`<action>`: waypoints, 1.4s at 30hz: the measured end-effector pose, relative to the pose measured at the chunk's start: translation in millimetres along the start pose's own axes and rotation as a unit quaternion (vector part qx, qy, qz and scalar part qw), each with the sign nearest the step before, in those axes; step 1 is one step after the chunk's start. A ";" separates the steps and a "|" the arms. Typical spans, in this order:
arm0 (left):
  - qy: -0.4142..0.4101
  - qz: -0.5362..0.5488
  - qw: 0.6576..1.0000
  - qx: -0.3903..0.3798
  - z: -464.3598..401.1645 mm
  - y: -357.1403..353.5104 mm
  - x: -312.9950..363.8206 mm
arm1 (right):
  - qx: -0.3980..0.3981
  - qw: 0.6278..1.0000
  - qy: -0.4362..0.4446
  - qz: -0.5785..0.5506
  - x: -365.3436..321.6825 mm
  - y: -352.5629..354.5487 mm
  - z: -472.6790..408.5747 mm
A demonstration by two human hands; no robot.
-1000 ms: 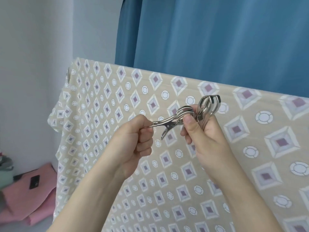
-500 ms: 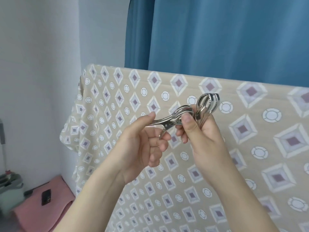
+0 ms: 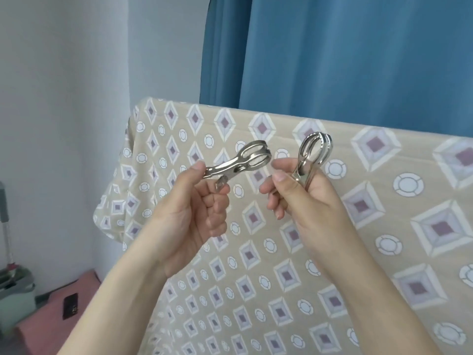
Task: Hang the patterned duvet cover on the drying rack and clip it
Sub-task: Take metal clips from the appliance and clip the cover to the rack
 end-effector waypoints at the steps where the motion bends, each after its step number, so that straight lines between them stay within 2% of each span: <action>1: -0.018 -0.004 1.000 0.012 -3.8 15.4 2.6 | -0.004 1.000 -0.010 0.005 3.7 -5.4 -5.0; 5: -0.062 -0.028 0.996 0.050 -23.7 72.4 10.7 | 0.026 0.998 -0.023 0.059 12.3 -30.9 -28.0; 10: -0.080 -0.073 0.990 0.090 -58.1 131.6 19.4 | 0.023 0.972 -0.011 0.233 16.8 -81.4 -71.9; 15: -0.071 -0.126 0.978 0.151 -90.9 190.1 31.0 | 0.020 0.908 0.073 0.412 18.5 -132.6 -124.0; 21: -0.079 -0.176 0.959 0.208 -107.1 251.0 42.4 | -0.025 0.782 0.135 0.608 27.9 -178.2 -174.0; 24: -0.090 -0.179 0.951 0.236 -107.2 272.3 45.3 | -0.061 0.745 0.167 0.643 39.9 -194.7 -197.3; 28: -0.096 -0.198 0.943 0.248 -107.0 304.7 48.8 | -0.082 0.729 0.168 0.658 46.9 -208.3 -226.0; 33: -0.110 -0.219 0.933 0.264 -133.2 344.3 55.4 | -0.094 0.661 0.168 0.725 48.0 -227.6 -262.7; 37: -0.153 -0.258 0.924 0.237 -160.0 365.4 66.1 | -0.066 0.663 0.123 0.735 41.7 -237.4 -286.9; 42: -0.193 -0.348 0.894 0.206 -197.6 387.9 78.3 | -0.056 0.722 0.058 0.687 60.8 -238.7 -317.5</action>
Point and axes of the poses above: each hand's wrist, its own z-axis away from the middle knuckle, its own y-axis out of the back of the hand, x = y × z, the point moved 4 cm from there along -z, towards the middle knuckle, and after that the axes turned 15 degrees about -z, right-handed, at the moved point
